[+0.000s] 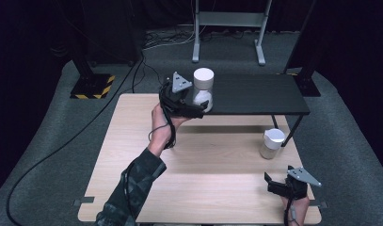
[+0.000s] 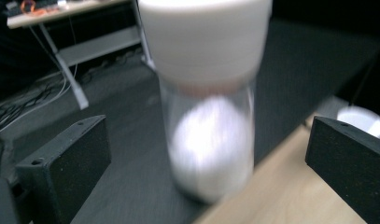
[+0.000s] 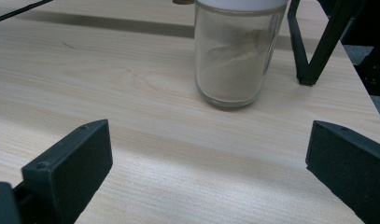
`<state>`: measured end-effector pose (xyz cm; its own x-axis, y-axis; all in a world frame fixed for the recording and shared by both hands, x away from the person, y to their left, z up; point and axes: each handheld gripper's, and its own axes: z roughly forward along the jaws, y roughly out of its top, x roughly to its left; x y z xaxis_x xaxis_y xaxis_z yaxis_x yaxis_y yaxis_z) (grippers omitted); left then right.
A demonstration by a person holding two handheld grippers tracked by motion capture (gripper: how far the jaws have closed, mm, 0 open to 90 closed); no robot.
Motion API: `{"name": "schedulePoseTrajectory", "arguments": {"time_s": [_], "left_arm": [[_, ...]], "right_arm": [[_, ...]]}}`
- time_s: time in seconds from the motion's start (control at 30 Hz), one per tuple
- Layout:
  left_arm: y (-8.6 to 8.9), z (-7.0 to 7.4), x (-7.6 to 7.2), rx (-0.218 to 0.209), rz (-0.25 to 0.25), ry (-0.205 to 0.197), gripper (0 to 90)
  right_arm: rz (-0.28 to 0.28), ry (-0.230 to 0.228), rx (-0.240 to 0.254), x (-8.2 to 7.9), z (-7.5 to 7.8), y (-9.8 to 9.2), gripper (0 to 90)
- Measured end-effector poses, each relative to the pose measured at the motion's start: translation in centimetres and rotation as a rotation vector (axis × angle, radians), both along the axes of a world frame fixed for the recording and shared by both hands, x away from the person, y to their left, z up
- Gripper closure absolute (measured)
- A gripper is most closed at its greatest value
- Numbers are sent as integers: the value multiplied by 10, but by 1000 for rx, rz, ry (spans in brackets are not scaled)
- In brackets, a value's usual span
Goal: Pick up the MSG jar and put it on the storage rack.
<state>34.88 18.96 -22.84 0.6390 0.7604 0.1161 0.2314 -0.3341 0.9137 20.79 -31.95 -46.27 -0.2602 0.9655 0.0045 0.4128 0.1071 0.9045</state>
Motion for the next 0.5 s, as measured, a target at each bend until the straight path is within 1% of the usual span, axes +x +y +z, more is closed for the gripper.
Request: {"name": "schedulePoseTrajectory", "arguments": {"time_s": [0.1, 0.17, 0.23, 0.3, 0.33, 0.37, 0.4, 0.43, 0.5], "left_arm": [[7, -8, -9, 36, -28, 27, 1], [10, -18, -15, 69, -49, 53, 1], [12, -30, -23, 98, -58, 67, 1], [12, -41, -30, 140, -55, 75, 1], [13, -46, -33, 154, -51, 77, 1], [14, -53, -37, 174, -42, 81, 1], [17, -59, -40, 182, -39, 92, 1], [20, -65, -43, 182, -33, 101, 1], [30, -80, -47, 177, -18, 132, 1]], "right_arm": [[0, 2, 2, 0, 0, 0, 0], [1, 4, 1, 1, 0, 0, 0], [1, 4, 0, 1, 0, 0, 0], [1, 4, 1, 1, 0, 0, 0], [1, 5, 0, 1, 1, 0, 0], [1, 5, 0, 1, 1, 0, 0], [1, 5, -1, 1, 1, 0, 0], [2, 5, -1, 1, 1, 0, 0], [2, 6, -3, 1, 1, 0, 0]]}}
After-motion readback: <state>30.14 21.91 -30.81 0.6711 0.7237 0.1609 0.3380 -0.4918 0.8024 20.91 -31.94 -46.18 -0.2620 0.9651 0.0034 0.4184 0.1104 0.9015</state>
